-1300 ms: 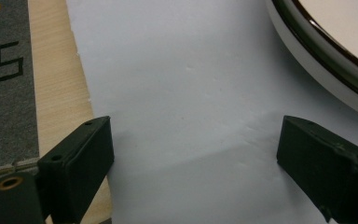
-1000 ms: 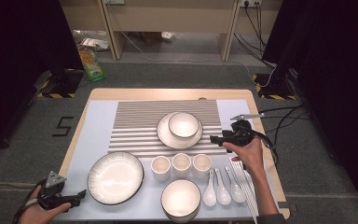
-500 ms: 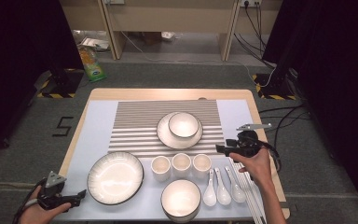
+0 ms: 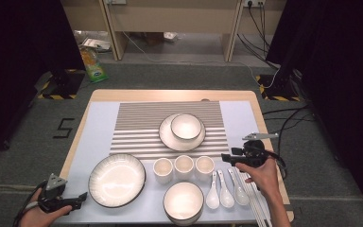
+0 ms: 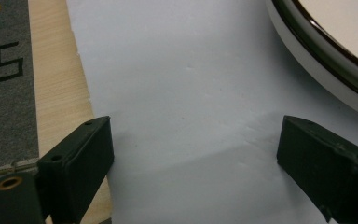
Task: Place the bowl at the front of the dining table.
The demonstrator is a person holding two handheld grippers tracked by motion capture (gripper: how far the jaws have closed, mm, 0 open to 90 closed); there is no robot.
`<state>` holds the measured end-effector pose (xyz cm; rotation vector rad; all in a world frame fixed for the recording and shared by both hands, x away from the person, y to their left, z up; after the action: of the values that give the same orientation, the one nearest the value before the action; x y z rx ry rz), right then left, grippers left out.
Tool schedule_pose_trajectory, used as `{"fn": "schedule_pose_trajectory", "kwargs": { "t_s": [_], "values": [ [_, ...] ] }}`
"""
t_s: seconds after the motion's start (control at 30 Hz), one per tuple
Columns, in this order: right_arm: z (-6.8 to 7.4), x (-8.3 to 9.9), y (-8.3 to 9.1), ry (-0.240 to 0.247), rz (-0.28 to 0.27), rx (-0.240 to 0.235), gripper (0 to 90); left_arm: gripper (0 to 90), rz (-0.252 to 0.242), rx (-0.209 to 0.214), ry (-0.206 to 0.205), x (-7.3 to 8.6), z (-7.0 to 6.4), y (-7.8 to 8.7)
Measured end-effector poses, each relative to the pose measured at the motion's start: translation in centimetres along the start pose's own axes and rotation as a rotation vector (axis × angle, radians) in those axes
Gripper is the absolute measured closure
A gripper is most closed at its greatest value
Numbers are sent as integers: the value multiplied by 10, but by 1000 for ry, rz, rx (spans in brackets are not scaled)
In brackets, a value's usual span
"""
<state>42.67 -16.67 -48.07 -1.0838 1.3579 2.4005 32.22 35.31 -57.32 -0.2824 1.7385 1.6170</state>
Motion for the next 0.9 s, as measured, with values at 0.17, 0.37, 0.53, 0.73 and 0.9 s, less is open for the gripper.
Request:
{"fn": "schedule_pose_trajectory", "kwargs": {
  "t_s": [0.17, 0.37, 0.53, 0.73, 0.9],
  "values": [
    [1, 8, 3, 4, 5, -8, 449, 98, -4, 0, 0, 0, 0, 0],
    [3, 14, 7, 6, 4, -13, 455, 98, -3, 0, 0, 0, 0, 0],
    [4, 20, 10, 11, 2, -15, 457, 98, -3, 1, 0, 0, 0, 0],
    [4, 30, 12, 13, 11, -14, 460, 98, -4, 1, 0, 0, 0, 0],
    [3, 37, 14, 7, 14, -17, 462, 98, -4, 1, 0, 0, 0, 0]
  ]
}}
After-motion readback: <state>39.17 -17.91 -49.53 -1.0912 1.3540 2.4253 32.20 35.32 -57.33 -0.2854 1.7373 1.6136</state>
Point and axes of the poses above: each handheld gripper's, and its own axes: y roughly backward along the jaws, x roughly out of its underside, z roughly to its left, the point moved 10 cm from there along -y, roughly forward along the jaws, and after that the axes turned 6 degrees about -y, right-handed, at the moved point
